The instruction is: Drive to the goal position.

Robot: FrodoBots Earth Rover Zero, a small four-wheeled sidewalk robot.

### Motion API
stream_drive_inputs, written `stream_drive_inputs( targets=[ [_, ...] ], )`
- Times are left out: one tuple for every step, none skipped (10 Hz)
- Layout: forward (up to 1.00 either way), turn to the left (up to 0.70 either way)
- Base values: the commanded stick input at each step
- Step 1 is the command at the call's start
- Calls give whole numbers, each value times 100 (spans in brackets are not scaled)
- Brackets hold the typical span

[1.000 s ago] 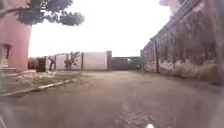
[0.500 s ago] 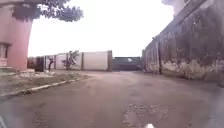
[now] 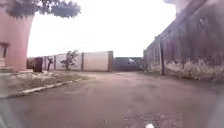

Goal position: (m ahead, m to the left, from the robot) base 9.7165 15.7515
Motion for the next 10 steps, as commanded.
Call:
stream_drive_inputs(
  targets=[
    [70, 0],
    [70, 0],
    [70, 0],
    [70, 0],
    [70, 0],
    [70, 0],
    [70, 0],
    [70, 0],
    [70, 0],
    [70, 0]
  ],
)
